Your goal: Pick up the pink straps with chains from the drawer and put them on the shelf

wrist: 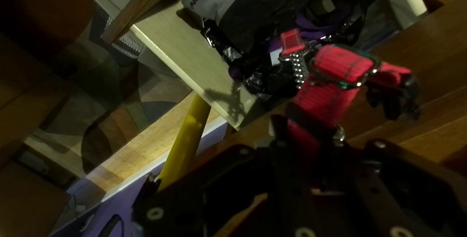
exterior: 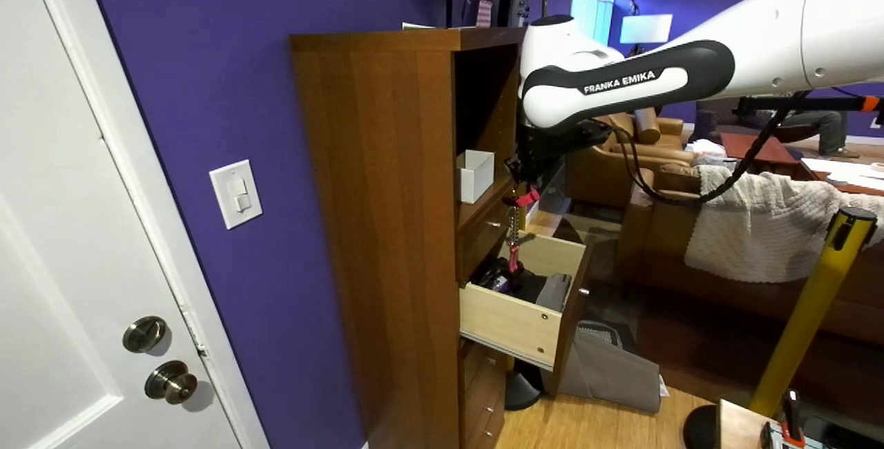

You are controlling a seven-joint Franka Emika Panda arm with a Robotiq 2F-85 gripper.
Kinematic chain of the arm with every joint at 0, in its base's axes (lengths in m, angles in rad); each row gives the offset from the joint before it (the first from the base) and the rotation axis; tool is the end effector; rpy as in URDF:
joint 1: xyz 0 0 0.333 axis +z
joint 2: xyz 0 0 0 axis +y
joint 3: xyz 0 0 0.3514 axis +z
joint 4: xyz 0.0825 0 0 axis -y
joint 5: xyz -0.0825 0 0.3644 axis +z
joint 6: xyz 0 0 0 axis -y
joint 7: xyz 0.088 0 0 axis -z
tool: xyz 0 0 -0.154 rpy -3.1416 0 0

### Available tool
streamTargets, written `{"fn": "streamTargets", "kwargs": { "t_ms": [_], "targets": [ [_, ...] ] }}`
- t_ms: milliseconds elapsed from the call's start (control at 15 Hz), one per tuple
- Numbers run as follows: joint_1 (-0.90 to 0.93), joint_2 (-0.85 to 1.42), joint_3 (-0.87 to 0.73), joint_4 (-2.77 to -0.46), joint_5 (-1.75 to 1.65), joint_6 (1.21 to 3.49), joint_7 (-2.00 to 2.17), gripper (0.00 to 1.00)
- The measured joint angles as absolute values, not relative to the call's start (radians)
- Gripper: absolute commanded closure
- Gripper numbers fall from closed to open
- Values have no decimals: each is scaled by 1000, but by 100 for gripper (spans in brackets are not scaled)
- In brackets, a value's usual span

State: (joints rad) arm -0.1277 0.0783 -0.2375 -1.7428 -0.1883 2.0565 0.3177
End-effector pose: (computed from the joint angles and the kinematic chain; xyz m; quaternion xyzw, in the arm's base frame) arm 0.5600 -0.2286 0.5406 0.9424 -0.2976 0.1154 0.0996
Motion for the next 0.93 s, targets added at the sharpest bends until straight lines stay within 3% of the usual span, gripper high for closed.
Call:
{"fn": "streamTargets", "kwargs": {
  "t_ms": [467, 933],
  "targets": [
    [-143, -30, -233, -1653, -172, 2099, 317, 99],
    [-144, -85, -202, -1625, -33, 2369, 341, 99]
  ]
}}
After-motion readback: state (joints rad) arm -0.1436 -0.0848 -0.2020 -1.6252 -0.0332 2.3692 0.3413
